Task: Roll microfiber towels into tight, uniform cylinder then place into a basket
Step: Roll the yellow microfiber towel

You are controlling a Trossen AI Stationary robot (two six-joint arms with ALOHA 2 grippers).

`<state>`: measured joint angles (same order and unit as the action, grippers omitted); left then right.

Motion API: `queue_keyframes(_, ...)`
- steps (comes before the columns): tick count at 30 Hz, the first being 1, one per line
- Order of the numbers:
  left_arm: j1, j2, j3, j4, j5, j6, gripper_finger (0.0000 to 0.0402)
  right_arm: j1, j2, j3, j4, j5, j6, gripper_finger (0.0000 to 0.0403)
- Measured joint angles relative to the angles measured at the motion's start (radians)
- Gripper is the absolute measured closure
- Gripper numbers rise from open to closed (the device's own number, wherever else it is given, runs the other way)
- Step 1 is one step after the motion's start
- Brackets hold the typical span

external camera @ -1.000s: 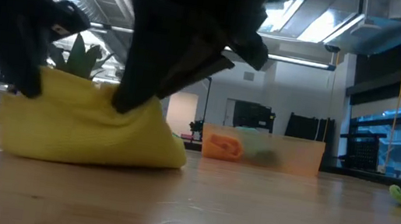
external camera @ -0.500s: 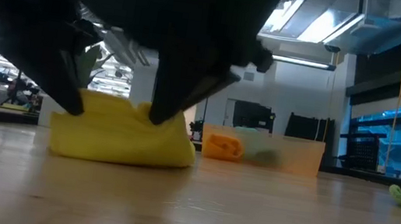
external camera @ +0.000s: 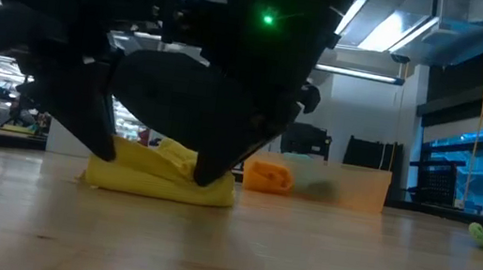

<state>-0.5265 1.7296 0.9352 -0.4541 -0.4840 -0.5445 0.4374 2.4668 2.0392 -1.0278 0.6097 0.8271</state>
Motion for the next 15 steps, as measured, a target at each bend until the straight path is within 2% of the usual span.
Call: queue_keyframes(15, 0.009, 0.017, 0.0, 0.017, -0.003, -0.02, 0.0401, 0.001, 0.0, -0.002, 0.021, -0.009, -0.024, 0.0359)
